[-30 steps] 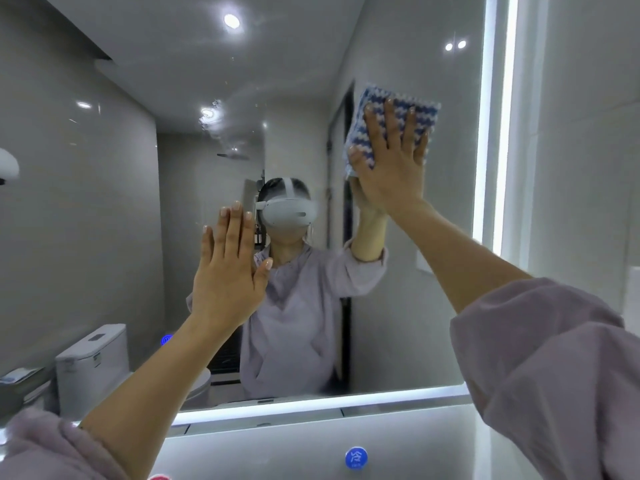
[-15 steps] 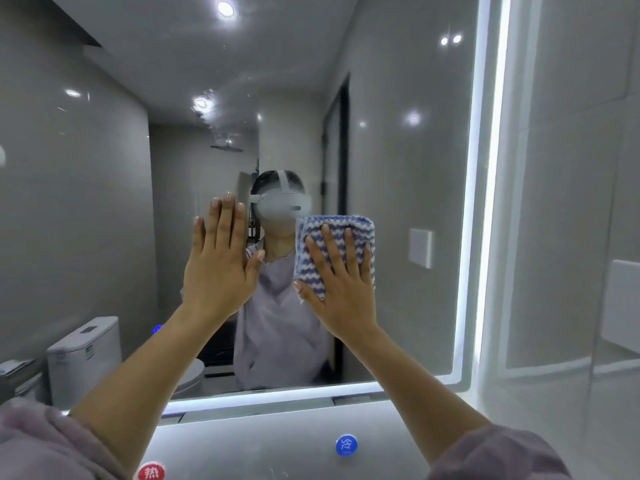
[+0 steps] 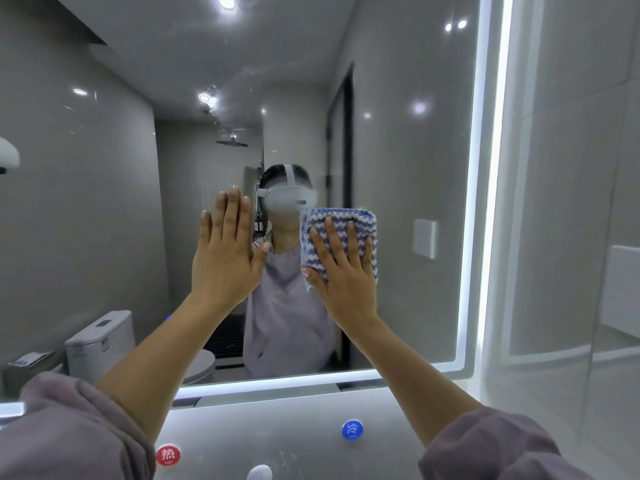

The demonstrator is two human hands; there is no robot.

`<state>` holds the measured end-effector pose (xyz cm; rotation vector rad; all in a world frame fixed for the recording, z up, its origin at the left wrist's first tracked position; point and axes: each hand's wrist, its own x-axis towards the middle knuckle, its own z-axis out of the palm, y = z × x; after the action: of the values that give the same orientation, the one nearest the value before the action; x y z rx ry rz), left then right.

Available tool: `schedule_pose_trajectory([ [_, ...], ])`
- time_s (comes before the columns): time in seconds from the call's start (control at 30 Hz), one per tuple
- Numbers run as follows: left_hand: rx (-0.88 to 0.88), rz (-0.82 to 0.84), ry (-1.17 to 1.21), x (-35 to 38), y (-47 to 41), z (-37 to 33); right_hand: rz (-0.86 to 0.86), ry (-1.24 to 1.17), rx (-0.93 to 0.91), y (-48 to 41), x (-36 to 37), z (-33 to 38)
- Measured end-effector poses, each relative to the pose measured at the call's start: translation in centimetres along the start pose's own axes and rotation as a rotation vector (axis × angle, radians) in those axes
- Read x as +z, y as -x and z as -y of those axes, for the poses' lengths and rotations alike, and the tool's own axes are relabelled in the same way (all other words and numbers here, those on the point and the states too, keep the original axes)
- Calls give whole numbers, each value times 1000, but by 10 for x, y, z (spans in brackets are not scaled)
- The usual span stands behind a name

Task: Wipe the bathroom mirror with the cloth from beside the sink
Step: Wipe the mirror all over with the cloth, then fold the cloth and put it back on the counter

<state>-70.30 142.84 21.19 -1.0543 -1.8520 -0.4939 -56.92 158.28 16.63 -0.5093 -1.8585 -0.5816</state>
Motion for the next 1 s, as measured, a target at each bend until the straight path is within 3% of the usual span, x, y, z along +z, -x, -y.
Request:
schedule_pose_trajectory([
  [0.17, -36, 70, 20, -16, 3, -4, 11, -27, 26, -2, -16, 5],
  [0.3, -66, 84, 110, -34, 30, -10, 211, -195, 29, -6, -35, 4],
  [0.47, -77, 115, 331, -49, 80, -30, 291, -605, 149, 3, -72, 2],
  [0.63, -190, 231, 668, -62, 125, -67, 395, -1250, 640, 31, -130, 20],
  [0.83, -871, 442, 1460, -98, 179, -100, 500, -1937, 1096, 92, -186, 35],
  [1.0, -1001, 567, 1724, -113, 228, -123, 522, -2235, 1400, 136, -219, 49],
])
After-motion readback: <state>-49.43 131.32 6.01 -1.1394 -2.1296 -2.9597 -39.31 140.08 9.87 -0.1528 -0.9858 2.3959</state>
